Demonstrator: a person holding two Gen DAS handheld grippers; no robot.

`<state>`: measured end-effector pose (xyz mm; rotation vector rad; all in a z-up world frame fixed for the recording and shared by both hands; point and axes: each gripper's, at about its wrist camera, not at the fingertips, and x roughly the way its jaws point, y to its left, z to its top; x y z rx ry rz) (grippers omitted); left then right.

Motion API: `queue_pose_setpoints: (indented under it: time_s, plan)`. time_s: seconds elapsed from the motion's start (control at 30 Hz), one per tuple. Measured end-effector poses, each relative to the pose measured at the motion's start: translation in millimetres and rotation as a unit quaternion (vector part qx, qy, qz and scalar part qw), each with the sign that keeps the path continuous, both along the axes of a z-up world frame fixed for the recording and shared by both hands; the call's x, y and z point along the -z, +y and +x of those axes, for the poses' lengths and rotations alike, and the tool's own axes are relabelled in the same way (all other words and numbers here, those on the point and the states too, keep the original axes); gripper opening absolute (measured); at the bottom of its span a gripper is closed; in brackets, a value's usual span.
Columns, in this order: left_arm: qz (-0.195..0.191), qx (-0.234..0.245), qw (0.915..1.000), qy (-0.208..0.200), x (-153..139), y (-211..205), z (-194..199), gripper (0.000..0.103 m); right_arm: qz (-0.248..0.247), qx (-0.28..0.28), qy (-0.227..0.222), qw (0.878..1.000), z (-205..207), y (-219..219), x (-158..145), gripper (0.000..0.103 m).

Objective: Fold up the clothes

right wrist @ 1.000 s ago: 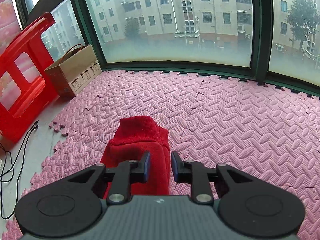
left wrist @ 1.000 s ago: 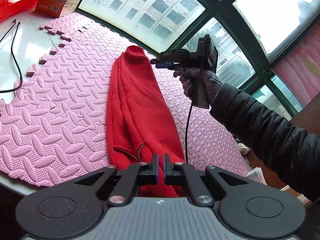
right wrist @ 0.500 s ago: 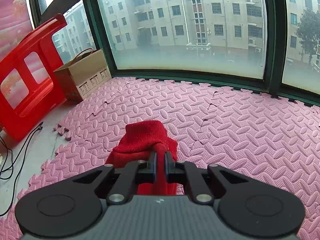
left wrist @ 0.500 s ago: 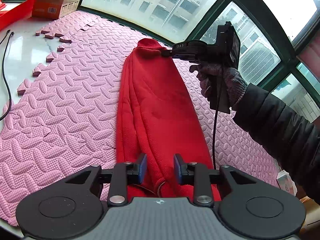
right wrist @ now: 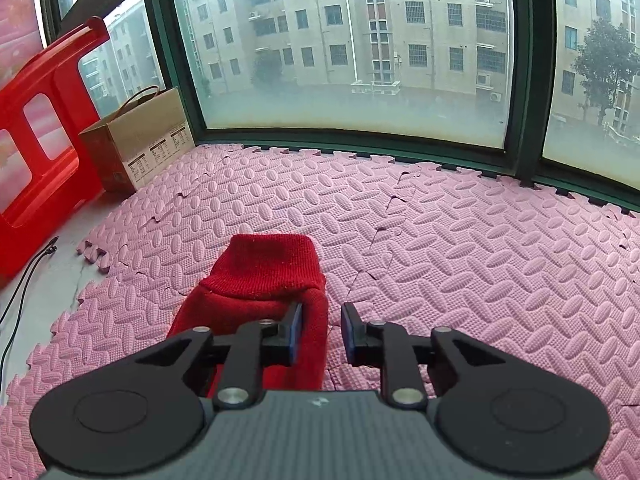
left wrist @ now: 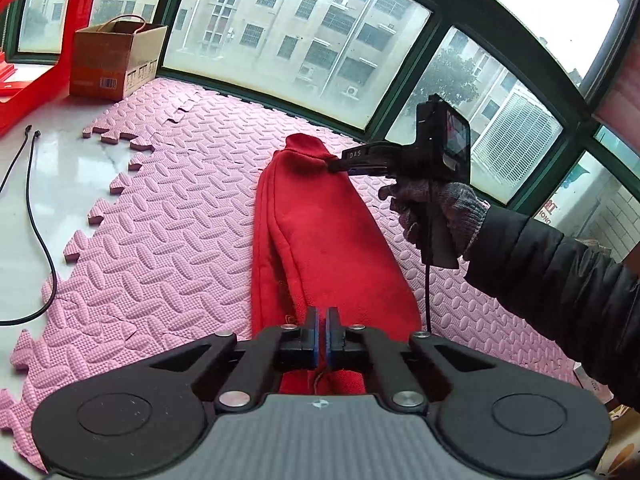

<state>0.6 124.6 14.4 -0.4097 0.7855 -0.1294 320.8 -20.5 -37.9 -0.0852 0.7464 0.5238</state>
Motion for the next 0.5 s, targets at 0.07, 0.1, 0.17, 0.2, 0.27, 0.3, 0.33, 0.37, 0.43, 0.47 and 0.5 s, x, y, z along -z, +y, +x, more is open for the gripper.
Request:
queue_pose_setpoints:
  time_s: [0.07,0.1,0.17,0.2,0.27,0.3,0.33,0.37,0.43,0.47,0.5]
  plan:
    - [-0.014,-0.006,0.9996,0.023,13,5,3,0.004,-0.009,-0.013,-0.014,1.0,-10,2,-8,0.023]
    - [-0.022,-0.009,0.9992,0.031,18,7,3,0.004,-0.013,-0.022,-0.022,0.999,-17,3,-12,0.024]
    - [-0.032,-0.012,0.9988,0.035,22,11,2,0.004,-0.014,-0.048,-0.029,0.998,-31,5,-22,0.024]
    - [-0.037,-0.013,0.9987,0.033,23,12,1,0.005,-0.006,-0.072,-0.017,0.997,-39,7,-26,0.024]
    - [-0.042,-0.011,0.9986,0.03,22,12,0,0.005,0.009,-0.11,0.015,0.994,-50,11,-29,0.025]
    - [-0.043,-0.01,0.9986,0.028,22,12,-1,0.005,0.014,-0.13,0.035,0.991,-58,15,-30,0.025]
    - [-0.042,-0.009,0.9987,0.027,21,10,-1,0.005,0.017,-0.153,0.06,0.986,-68,21,-30,0.025]
    - [-0.041,-0.008,0.9988,0.026,20,10,-1,0.006,0.02,-0.176,0.085,0.981,-79,27,-30,0.025]
    - [-0.042,-0.009,0.9988,0.023,21,9,-1,0.006,0.013,-0.193,0.105,0.975,-92,37,-27,0.025]
    - [-0.043,-0.009,0.9988,0.022,21,8,-1,0.006,0.006,-0.196,0.11,0.974,-98,41,-24,0.025]
    - [-0.042,-0.011,0.9988,0.023,21,8,-1,0.006,-0.001,-0.199,0.114,0.973,-103,45,-21,0.025]
